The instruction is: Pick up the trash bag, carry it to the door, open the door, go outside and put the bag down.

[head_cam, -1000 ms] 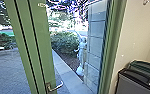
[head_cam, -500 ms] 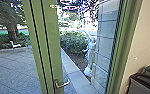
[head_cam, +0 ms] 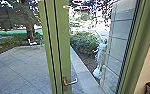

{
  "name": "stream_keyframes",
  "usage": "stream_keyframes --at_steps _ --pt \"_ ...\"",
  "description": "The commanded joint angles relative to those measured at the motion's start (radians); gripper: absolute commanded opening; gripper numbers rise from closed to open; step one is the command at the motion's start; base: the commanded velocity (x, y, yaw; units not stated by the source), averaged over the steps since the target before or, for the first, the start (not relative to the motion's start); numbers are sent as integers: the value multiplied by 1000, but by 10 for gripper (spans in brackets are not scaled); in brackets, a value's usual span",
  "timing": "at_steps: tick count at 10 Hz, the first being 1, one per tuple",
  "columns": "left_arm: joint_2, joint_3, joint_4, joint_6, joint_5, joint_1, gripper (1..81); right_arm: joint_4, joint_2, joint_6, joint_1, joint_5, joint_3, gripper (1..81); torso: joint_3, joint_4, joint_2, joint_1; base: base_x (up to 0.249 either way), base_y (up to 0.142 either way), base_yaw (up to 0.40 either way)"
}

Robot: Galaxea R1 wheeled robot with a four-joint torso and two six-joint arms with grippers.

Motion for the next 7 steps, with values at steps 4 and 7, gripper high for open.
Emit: stream_keyframes --at_steps 4,7 --pt "0 4 14 15 52 -56 10 -10 22 -13 47 -65 17 811 0 0 0 0 0 0 318" --pt "3 4 14 22 53 -56 10 -10 22 -11 46 -63 17 811 0 0 0 0 0 0 315"
